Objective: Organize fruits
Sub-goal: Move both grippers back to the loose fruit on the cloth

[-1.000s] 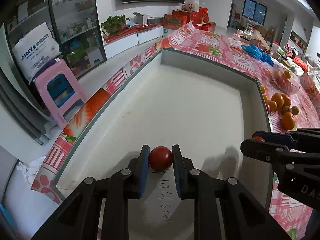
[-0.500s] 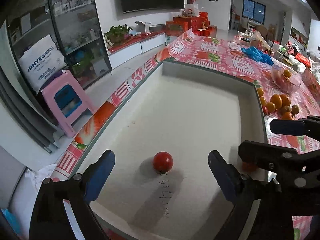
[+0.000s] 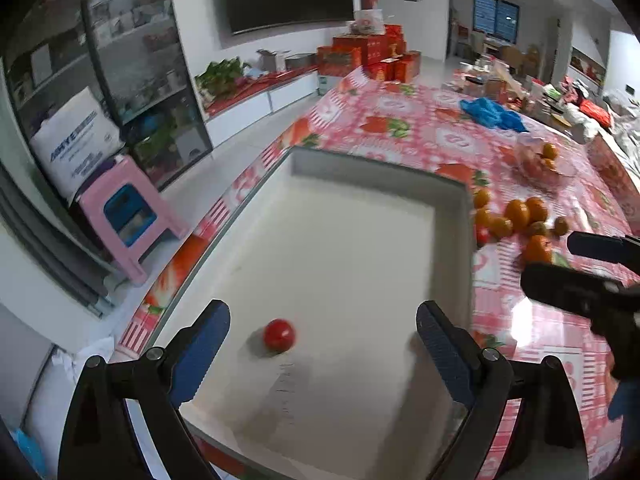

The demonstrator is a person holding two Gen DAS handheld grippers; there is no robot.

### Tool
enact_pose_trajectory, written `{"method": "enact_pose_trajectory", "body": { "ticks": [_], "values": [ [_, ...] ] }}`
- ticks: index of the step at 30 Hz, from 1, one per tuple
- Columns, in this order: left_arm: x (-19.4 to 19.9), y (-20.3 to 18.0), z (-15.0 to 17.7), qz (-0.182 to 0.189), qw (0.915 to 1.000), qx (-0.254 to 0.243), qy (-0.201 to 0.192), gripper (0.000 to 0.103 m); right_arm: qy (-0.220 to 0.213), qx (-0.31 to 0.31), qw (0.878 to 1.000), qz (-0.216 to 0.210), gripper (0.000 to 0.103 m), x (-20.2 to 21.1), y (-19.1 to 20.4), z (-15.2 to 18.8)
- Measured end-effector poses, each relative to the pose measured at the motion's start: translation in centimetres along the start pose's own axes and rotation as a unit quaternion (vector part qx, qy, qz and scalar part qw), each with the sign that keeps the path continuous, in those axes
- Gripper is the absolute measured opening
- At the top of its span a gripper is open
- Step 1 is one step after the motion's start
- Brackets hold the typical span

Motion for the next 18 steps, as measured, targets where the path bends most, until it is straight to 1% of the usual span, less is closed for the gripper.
{"method": "enact_pose_trajectory", "body": {
  "ticks": [6,9,14,18],
  "values": [
    [0.6,-3.5,-2.4,0.012,0.9995,-0.027,-0.006,0.095,-0.024,-0.064,0.997,0.025,0.103,2.0,-6.6,-1.3],
    [0.5,-6.0,-3.4,0.027,0.9986,-0.046,-0.005,0.095,-0.026,-0.093,0.994,0.056,0.103,2.5,-10.4,-1.0],
    [-0.7,-10.2,-4.5,0.049,0.9961,-0.073,0.011,0.095,0.000,-0.103,0.988,0.119,0.103,1.9,-15.5,0.4],
    [-1.9,-12.8,-5.2,0.073,0.9937,-0.081,0.025,0.095,0.005,-0.085,0.982,0.171,0.103,1.6,-18.1,1.6]
  ]
}}
Point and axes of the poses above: each gripper's, at about its wrist camera, not at the fingertips, and x roughly against the way its jaws point, y to its left, z to its underside, the point moved 3 cm from there along -x, roughly the way its jaws point, and after that the axes turned 15 degrees about -x, right-handed, at the moved point
